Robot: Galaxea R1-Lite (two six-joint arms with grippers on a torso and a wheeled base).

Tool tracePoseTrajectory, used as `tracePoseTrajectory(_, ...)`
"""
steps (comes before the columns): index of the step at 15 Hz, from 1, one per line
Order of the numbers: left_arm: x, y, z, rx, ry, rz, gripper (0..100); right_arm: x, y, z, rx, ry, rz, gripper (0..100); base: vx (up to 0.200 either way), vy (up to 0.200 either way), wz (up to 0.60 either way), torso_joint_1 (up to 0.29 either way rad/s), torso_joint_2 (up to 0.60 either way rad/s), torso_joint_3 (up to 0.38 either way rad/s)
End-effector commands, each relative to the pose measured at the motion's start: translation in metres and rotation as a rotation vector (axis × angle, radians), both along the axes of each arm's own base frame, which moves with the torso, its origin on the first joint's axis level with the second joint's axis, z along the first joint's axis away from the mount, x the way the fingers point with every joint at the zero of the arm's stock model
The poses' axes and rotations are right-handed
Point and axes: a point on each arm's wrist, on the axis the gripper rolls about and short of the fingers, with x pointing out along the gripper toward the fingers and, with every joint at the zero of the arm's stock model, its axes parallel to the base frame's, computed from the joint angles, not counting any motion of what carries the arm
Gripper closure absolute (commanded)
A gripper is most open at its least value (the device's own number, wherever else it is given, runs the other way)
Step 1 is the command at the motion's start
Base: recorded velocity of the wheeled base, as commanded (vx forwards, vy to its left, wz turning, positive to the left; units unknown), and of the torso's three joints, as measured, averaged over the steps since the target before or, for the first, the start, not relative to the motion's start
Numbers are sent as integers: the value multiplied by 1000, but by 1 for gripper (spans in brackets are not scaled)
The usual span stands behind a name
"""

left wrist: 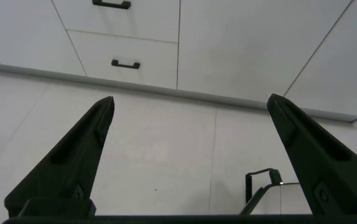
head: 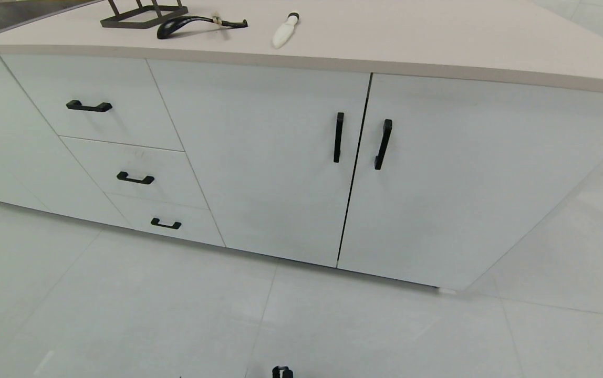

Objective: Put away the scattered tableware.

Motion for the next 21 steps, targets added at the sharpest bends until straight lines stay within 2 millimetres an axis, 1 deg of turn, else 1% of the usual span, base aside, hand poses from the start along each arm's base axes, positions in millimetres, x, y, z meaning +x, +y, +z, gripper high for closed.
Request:
tracePoseTrajectory(1, 0, 0, 0, -2, 0, 1, 0, 0, 0, 0, 0, 1, 0, 100, 0, 0, 0, 0, 0, 0)
tracePoseTrajectory(2, 0, 0, 0, -2, 0, 1, 0, 0, 0, 0, 0, 1, 0, 100, 0, 0, 0, 0, 0, 0)
tracePoseTrajectory(18, 0, 0, 0, -1, 1, 1, 0, 0, 0, 0, 2, 1, -1, 100, 0, 200, 0, 2, 1, 3)
tracePoseTrajectory(20, 0, 0, 0, 1, 1, 1, 0, 0, 0, 0, 2, 1, -1, 100, 200, 200, 0, 0, 2, 2)
tracePoseTrajectory(21, 0, 0, 0, 2, 1, 1, 0, 0, 0, 0, 2, 1, -1, 100, 200, 0, 0, 2, 2, 2)
